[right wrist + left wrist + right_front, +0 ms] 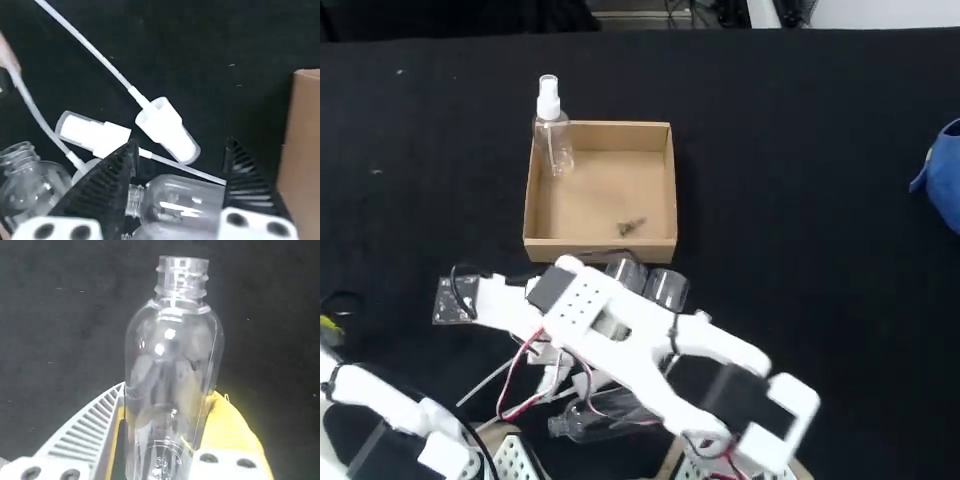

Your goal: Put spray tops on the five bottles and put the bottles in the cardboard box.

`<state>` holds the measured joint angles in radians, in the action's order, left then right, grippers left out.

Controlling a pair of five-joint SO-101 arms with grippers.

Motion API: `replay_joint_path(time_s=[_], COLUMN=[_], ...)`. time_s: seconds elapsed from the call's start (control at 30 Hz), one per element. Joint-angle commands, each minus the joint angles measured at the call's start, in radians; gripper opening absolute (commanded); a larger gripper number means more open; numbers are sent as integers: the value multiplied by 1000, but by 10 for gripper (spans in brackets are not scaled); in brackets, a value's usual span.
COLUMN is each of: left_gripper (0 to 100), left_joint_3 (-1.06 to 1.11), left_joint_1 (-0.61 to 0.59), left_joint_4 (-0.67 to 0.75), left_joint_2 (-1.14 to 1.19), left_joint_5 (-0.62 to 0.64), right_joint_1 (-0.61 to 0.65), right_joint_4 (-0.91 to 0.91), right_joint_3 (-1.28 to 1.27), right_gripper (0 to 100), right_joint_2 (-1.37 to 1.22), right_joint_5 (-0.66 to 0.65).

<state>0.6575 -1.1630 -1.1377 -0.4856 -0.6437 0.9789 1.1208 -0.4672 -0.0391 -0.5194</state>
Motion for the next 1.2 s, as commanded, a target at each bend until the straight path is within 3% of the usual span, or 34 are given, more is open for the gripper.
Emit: replay_joint_path(time_s=[0.0, 0.47, 0.53, 0.63, 0.67, 1.0, 1.17], left_gripper=[30, 30, 30, 30, 30, 30, 30], left_joint_3=[-74, -71, -74, -76, -76, -163, -180], left_joint_1=[-30, -41, -41, -38, -35, -71, 68], left_joint_4=[-9, -11, -11, -11, -11, -12, -130], left_joint_2=[-5, -5, -8, -15, -15, -17, -17], left_joint_5=[17, 12, 15, 15, 15, 17, 18], right_joint_1=[11, 11, 8, 2, -2, -100, -247], right_joint_4=[-21, -121, -120, -83, -57, 192, 321], right_joint_3=[79, 171, 194, 252, 277, 469, 460], right_gripper=[253, 244, 181, 10, 11, 10, 10], right_joint_2=[-44, -254, -302, -335, -334, -50, 139], right_joint_5=[-37, -213, -213, -206, -204, 5, 112])
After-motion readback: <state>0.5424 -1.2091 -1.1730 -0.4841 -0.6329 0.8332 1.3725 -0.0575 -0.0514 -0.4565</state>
